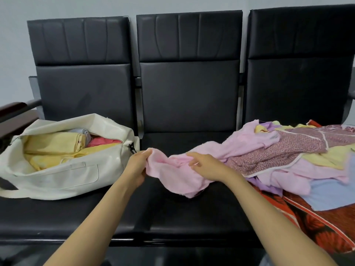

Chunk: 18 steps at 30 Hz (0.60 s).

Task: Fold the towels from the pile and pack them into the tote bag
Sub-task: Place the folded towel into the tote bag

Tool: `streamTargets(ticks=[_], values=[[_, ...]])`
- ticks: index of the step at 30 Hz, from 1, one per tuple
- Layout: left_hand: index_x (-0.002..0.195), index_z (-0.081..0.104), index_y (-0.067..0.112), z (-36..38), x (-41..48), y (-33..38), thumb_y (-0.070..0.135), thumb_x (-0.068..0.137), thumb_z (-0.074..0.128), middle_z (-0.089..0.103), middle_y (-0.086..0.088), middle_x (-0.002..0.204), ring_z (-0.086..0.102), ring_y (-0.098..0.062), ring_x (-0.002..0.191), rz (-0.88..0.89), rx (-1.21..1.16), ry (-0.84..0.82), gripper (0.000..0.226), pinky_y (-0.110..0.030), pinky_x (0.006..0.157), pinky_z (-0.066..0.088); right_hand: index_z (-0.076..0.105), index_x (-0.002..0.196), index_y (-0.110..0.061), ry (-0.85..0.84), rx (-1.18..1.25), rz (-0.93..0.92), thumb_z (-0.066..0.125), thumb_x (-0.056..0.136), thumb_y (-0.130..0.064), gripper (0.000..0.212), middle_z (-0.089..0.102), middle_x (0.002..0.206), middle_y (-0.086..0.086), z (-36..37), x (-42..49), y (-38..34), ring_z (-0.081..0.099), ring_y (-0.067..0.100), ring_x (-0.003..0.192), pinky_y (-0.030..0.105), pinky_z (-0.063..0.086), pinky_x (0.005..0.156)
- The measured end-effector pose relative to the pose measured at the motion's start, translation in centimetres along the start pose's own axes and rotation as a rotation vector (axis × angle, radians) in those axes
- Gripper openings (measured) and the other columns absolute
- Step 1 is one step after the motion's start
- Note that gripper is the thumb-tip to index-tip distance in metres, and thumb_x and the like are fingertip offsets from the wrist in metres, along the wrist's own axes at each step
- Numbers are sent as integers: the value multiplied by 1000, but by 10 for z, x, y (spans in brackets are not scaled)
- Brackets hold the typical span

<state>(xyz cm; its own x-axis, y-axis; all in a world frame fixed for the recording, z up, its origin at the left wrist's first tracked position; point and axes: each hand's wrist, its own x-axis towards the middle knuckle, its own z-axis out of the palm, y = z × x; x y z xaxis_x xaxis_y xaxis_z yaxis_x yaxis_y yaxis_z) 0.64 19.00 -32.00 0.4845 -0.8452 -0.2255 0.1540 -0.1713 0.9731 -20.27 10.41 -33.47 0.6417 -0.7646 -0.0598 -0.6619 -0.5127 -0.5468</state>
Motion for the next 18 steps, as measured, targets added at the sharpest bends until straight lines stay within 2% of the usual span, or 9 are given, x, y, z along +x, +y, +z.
streamTargets(ticks=[1,3,5,7,10,12,14,16,18], values=[[120,57,-6,-2,3,-2,15,99,47,65,-20,109,63,-29,101,-38,-58,39,31,-38,82,52,43,141,-29,-24,-67,-4,43,98,-23,43,61,126,0,5,-3,-2,58,19,107,32,46,94],[116,53,-8,-1,1,-1,9,100,44,64,-18,99,63,-26,89,-114,-165,34,26,-34,72,52,56,128,-22,-112,-54,-47,51,95,-31,35,60,119,-4,14,-13,-13,56,15,105,24,43,87],[116,52,-10,2,-4,0,8,100,44,64,-22,102,64,-26,85,-172,-224,-31,25,-33,62,55,58,112,-23,-185,-1,-72,58,89,-45,31,60,104,-8,24,-22,-24,55,11,93,22,42,78],[120,51,-14,6,-4,-1,6,98,47,61,-27,114,65,-29,93,-168,-288,-72,29,-33,60,60,53,97,-28,-206,-41,-81,61,85,-52,27,61,95,-7,33,-26,-29,57,10,85,27,47,75],[110,57,-13,14,-8,1,3,97,48,62,-24,106,62,-32,98,-90,-321,-99,23,-32,66,61,54,117,-20,-143,-180,-14,53,94,-33,27,62,111,3,44,-23,-29,59,24,98,39,51,84],[116,53,0,14,-9,3,5,97,49,60,-17,101,61,-29,95,33,-244,-53,21,-32,67,59,49,128,-15,-29,-204,78,44,97,-22,32,59,117,7,41,-18,-26,57,28,104,35,48,85],[122,44,18,6,-2,1,6,97,50,53,-8,104,60,-21,89,127,-172,51,28,-34,70,57,48,129,-13,94,-166,133,42,97,-17,33,59,113,5,31,-16,-19,55,24,99,31,43,79],[108,56,14,-2,3,-1,6,98,47,55,-8,103,58,-16,83,152,-80,50,16,-28,64,54,49,125,-14,179,-139,183,41,96,-15,30,61,114,7,20,-16,-9,56,26,93,29,39,72],[93,65,13,-7,4,-6,6,98,46,58,-8,99,57,-13,79,133,20,8,21,-23,60,51,51,115,-14,240,-143,231,41,93,-12,24,62,113,11,9,-16,0,58,29,95,31,39,69]])
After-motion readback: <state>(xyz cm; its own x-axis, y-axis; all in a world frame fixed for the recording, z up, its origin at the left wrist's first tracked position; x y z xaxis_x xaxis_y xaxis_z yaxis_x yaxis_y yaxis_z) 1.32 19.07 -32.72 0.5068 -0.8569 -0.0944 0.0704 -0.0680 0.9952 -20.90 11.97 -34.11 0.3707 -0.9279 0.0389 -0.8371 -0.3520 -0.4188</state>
